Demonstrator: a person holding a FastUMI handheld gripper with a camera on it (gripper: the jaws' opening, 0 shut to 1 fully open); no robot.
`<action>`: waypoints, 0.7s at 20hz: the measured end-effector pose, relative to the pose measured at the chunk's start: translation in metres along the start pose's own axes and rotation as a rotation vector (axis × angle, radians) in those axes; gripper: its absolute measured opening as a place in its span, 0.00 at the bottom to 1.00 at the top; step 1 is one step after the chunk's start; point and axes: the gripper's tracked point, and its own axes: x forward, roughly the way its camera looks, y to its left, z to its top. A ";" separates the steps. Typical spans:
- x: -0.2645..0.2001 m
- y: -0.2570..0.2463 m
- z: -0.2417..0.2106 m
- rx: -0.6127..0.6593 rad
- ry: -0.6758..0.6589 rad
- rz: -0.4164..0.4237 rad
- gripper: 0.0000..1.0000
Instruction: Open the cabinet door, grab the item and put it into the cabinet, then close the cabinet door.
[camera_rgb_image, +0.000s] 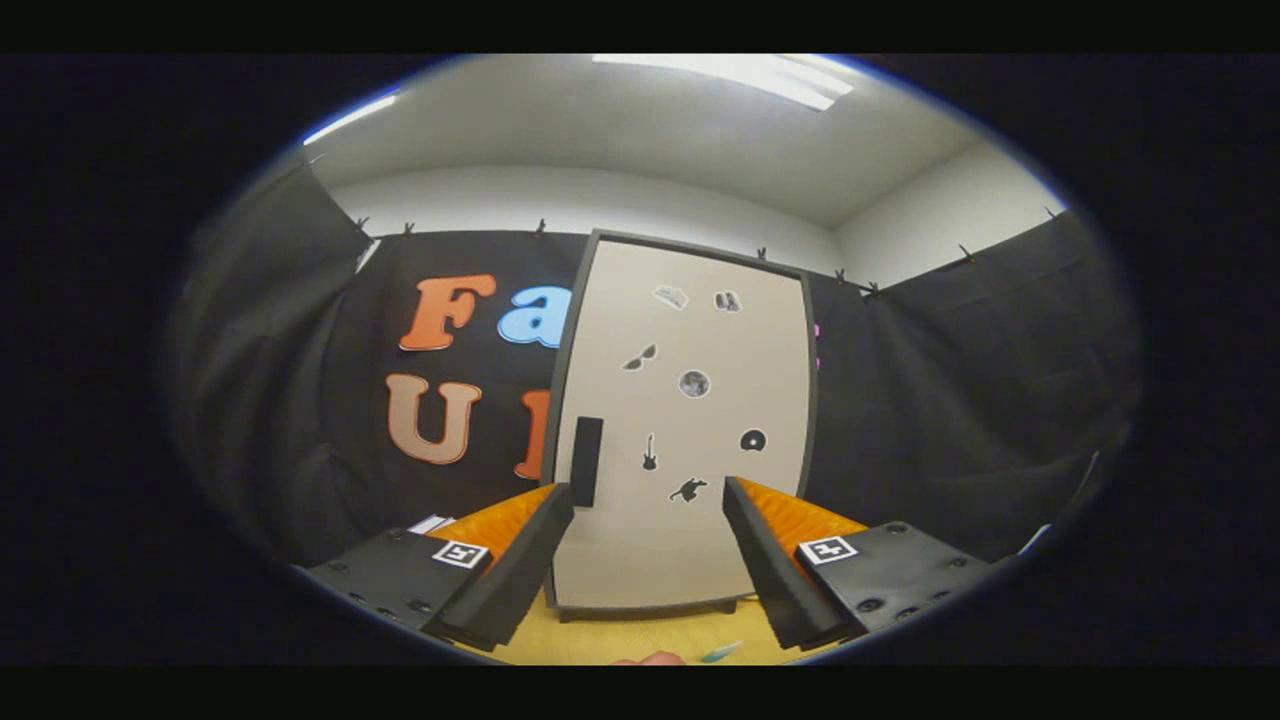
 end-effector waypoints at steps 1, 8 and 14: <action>0.022 0.008 -0.005 0.016 0.009 0.011 0.97; 0.138 0.053 -0.047 0.018 0.097 0.059 0.97; 0.189 0.060 -0.071 0.075 0.133 0.080 0.96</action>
